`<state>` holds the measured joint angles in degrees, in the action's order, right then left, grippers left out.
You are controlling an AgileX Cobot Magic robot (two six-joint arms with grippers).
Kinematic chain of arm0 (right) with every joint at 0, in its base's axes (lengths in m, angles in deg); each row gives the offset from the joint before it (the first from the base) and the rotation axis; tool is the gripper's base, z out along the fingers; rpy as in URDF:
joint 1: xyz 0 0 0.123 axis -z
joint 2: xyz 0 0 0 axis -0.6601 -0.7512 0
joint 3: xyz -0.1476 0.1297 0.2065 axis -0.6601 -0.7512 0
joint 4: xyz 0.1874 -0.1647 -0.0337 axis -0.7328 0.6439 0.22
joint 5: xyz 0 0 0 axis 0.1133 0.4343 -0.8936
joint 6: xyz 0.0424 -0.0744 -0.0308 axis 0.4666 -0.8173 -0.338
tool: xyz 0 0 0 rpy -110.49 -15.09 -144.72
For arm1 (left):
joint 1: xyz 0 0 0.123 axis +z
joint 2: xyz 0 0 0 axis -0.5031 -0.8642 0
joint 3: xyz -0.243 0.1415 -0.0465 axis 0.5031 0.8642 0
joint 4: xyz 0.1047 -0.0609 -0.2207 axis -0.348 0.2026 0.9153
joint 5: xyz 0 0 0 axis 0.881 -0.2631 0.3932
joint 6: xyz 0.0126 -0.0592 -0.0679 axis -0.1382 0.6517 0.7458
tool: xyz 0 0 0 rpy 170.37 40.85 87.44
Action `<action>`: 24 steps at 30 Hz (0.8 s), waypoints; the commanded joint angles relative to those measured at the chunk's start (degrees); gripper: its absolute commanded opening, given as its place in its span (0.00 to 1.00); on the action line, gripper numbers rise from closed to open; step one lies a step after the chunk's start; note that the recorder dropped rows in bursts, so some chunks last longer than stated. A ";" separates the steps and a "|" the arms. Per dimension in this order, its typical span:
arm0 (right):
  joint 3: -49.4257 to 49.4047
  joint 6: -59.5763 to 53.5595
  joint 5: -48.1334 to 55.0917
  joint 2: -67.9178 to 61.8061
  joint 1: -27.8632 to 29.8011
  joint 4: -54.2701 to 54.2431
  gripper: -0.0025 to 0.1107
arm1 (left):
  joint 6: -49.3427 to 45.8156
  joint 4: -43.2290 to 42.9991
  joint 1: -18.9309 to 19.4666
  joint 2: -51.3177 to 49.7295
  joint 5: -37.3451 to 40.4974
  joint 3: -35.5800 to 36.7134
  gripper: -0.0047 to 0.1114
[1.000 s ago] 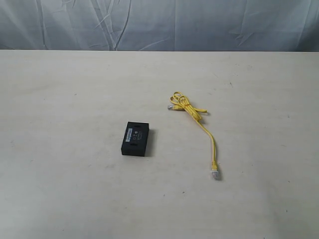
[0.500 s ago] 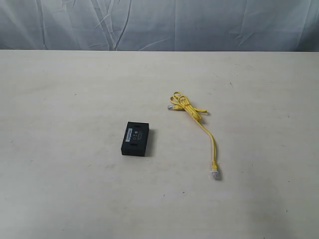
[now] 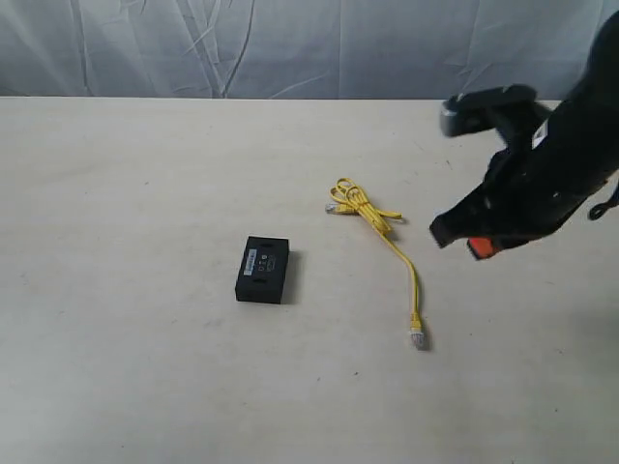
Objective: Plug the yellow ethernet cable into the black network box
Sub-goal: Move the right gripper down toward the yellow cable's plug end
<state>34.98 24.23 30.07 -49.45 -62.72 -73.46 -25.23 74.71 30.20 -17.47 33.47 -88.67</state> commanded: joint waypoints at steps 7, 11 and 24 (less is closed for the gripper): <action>0.40 0.14 1.32 -10.54 -8.97 3.65 0.01 | 0.00 -0.21 0.08 0.30 -0.29 0.25 0.04; 0.40 0.14 1.03 -12.51 -10.53 4.06 0.01 | 0.00 -0.21 0.08 0.30 -0.29 0.25 0.04; 0.40 0.14 -0.18 -16.71 -10.74 4.16 0.01 | 0.00 -0.21 0.08 0.30 -0.29 0.25 0.04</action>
<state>35.05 24.43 30.80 -65.83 -73.50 -69.83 -25.23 74.71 30.20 -17.47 33.47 -88.67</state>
